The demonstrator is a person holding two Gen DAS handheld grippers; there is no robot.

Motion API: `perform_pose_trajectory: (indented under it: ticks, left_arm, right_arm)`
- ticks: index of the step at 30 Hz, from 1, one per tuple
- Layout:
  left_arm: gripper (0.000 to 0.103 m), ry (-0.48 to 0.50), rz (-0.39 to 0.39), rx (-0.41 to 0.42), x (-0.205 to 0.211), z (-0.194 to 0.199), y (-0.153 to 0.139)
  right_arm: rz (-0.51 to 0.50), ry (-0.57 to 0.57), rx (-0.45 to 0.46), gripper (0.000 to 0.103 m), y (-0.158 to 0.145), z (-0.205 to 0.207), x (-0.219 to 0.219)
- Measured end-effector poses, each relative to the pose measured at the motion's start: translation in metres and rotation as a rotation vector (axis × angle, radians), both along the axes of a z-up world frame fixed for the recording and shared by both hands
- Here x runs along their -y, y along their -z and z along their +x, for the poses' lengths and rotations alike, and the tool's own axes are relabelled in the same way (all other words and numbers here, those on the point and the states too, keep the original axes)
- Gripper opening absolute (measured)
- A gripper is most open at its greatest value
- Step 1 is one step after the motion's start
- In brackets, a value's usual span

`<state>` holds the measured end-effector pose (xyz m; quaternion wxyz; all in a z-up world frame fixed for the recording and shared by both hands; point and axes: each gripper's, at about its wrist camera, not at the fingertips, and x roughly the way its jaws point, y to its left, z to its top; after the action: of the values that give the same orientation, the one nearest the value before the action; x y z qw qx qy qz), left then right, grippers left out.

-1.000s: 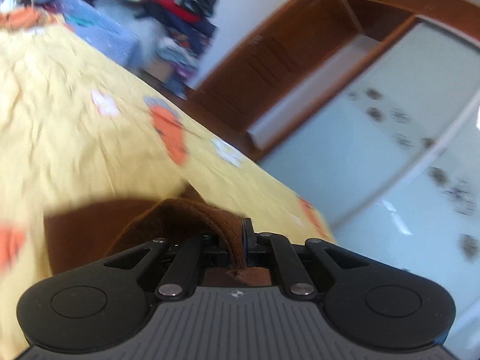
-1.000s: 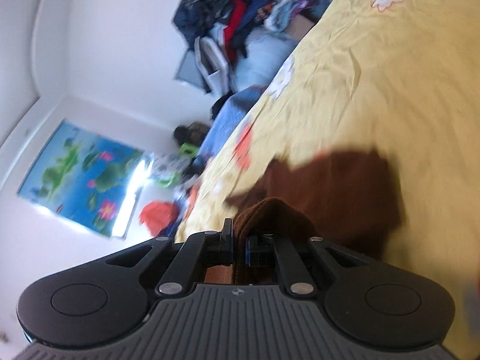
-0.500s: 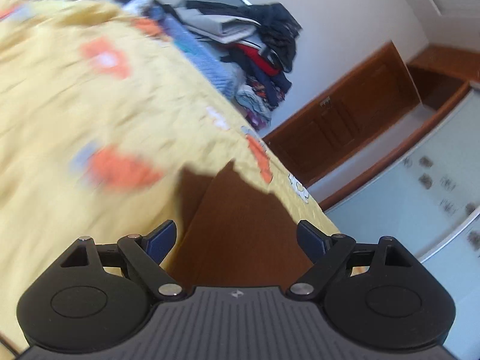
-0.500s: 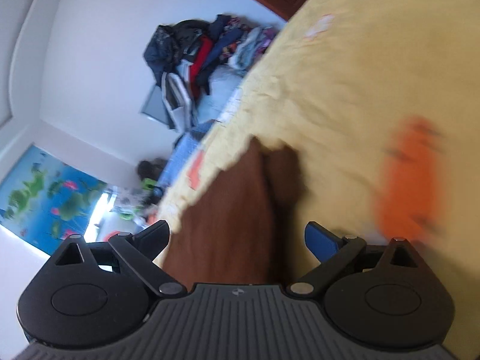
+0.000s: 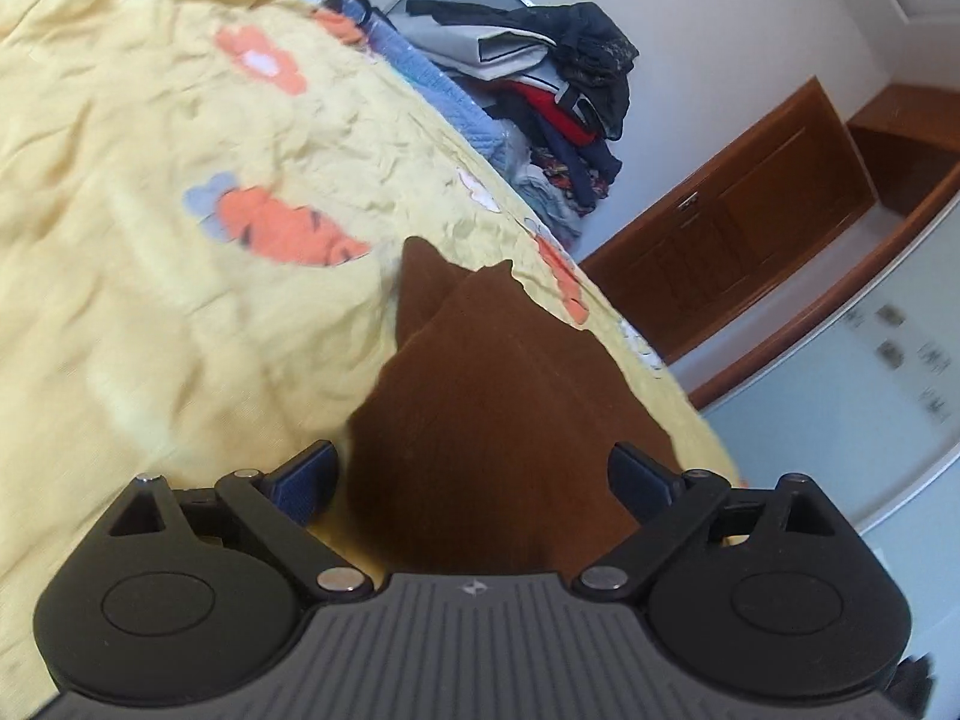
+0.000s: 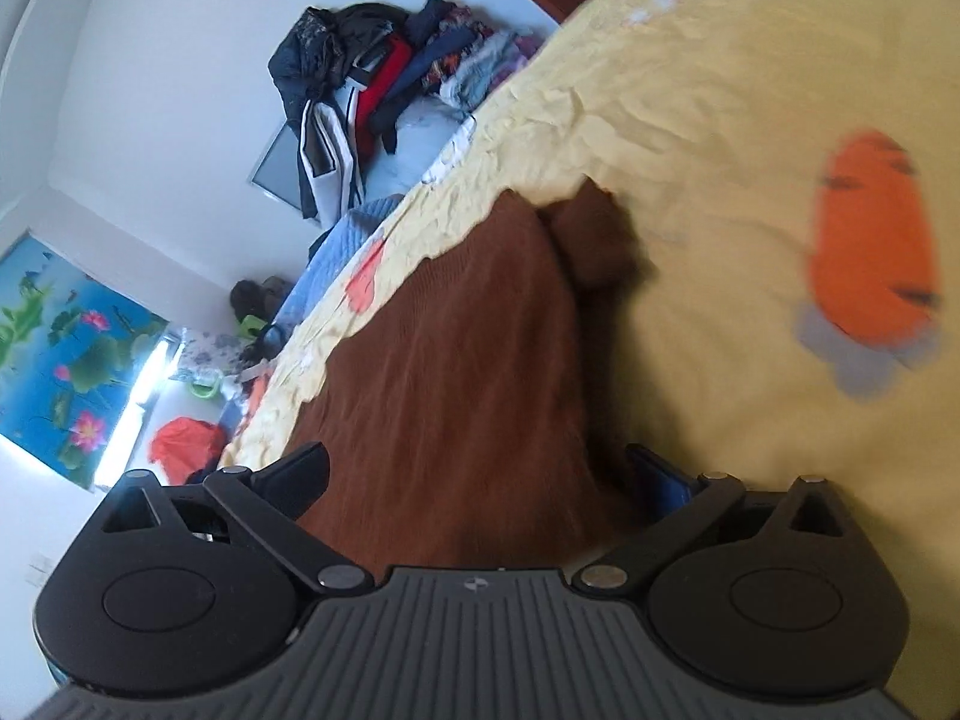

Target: Fold small clothes

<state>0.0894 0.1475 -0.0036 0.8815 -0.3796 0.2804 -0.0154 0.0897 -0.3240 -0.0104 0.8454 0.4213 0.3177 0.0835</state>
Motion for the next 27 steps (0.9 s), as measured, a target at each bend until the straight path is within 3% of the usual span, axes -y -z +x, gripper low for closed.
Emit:
perform_pose_trajectory:
  ticks: [1, 2, 3, 4, 5, 8, 12, 18, 27]
  left_arm:
    - [0.091, 0.0, 0.036, -0.012, 0.004, 0.003, -0.002]
    - [0.079, -0.002, 0.083, -0.035, 0.009, 0.007, -0.005]
    - [0.041, -0.002, 0.128, -0.072, 0.013, 0.008, -0.006]
    - [0.024, -0.003, 0.157, -0.102, 0.014, 0.009, -0.004]
    - [0.023, -0.001, 0.147, -0.103, 0.012, 0.009, -0.002]
    - [0.019, 0.026, 0.174, -0.116, 0.012, 0.009, -0.003]
    - [0.016, 0.045, 0.277, -0.136, 0.025, 0.01, -0.011]
    - [0.012, 0.066, 0.37, -0.129, 0.036, 0.004, -0.023]
    - [0.011, 0.087, 0.397, -0.108, 0.039, -0.012, -0.038]
  right_arm:
    - [-0.011, 0.001, 0.002, 0.091, 0.0, 0.005, -0.003]
    - [-0.019, -0.006, -0.003, 0.072, 0.002, 0.01, -0.004]
    - [-0.024, -0.013, -0.023, 0.039, 0.005, 0.014, -0.004]
    - [-0.016, -0.023, -0.062, 0.025, 0.012, 0.017, -0.002]
    - [0.01, -0.029, -0.076, 0.021, 0.019, 0.017, 0.001]
    - [0.076, -0.028, -0.066, 0.019, 0.028, 0.011, 0.011]
    - [0.065, -0.031, -0.064, 0.022, 0.026, 0.009, 0.009]
    - [0.103, -0.03, -0.048, 0.022, 0.02, 0.002, 0.01]
    - [0.128, -0.07, -0.018, 0.022, 0.004, -0.013, 0.01]
